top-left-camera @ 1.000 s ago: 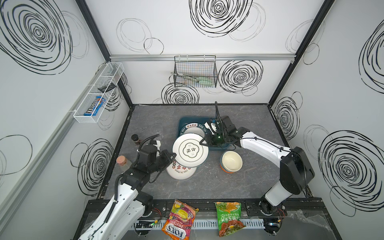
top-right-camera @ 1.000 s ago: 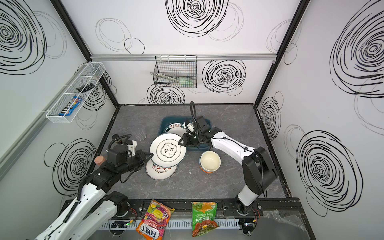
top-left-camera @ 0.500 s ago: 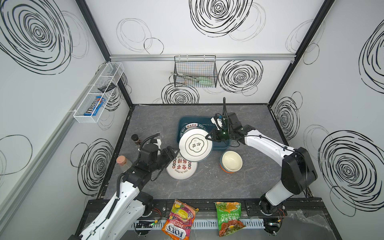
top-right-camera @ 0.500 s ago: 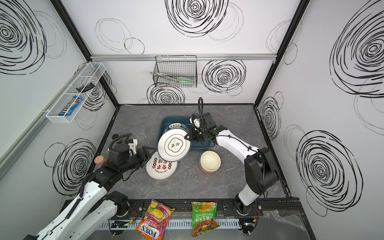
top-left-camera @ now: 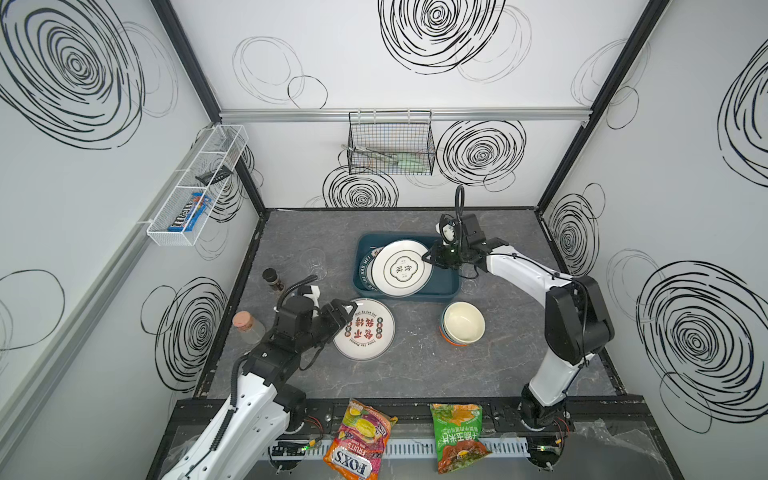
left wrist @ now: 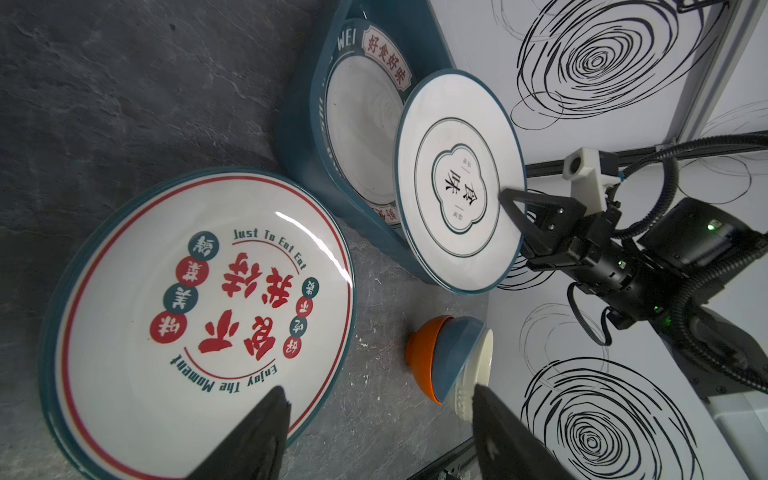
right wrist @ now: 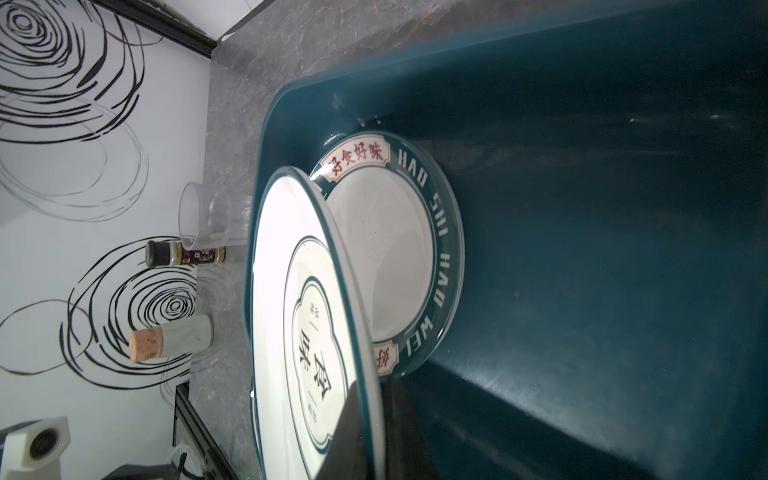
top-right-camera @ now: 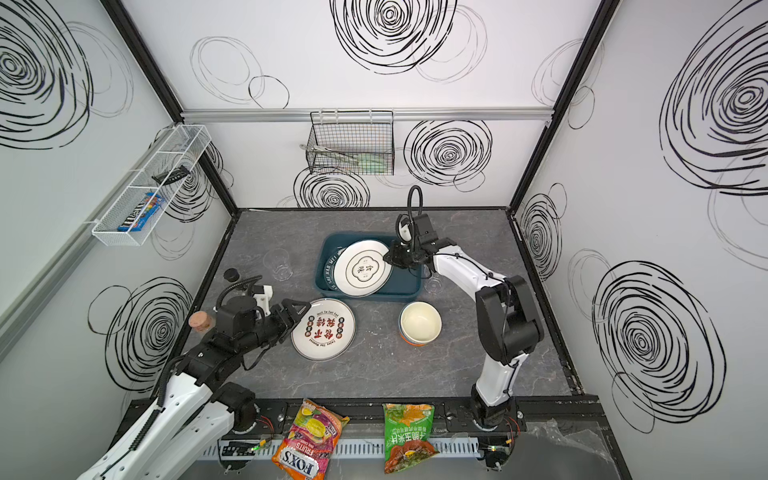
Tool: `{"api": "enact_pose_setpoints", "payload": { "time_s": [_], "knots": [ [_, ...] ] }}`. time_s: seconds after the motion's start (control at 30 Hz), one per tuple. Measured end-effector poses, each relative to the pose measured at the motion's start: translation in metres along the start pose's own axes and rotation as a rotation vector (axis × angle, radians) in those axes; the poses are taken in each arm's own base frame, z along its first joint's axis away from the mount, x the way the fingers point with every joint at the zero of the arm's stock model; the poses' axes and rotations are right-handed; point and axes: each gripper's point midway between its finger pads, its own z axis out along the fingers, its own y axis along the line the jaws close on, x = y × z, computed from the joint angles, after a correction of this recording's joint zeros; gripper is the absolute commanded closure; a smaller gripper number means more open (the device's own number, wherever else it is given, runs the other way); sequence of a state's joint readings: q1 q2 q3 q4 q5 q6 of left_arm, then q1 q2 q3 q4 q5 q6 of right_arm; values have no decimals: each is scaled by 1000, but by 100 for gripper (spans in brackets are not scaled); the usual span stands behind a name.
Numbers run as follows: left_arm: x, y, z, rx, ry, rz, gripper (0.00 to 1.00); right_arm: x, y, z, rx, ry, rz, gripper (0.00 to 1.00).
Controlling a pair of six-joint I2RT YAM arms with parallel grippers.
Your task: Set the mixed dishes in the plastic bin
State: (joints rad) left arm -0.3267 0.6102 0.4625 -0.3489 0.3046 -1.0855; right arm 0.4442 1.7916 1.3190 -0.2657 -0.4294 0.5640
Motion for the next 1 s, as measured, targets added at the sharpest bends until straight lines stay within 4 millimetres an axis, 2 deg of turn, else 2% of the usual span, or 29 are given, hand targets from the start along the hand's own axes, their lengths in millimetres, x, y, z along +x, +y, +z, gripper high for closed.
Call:
{"api": "enact_pose_setpoints", "payload": {
  "time_s": [0.3,0.5,1.0],
  "knots": [
    [0,7,-1,-9,-7,-8,27,-11,-15,31,39,2,51,99],
    [2,13,0,-23,-6,-15,27,-15,-17,47,52,4,61,98],
    [3,23,1,-44,-7,-31,27,-13,-18,70,65,21,61,97]
  ]
}}
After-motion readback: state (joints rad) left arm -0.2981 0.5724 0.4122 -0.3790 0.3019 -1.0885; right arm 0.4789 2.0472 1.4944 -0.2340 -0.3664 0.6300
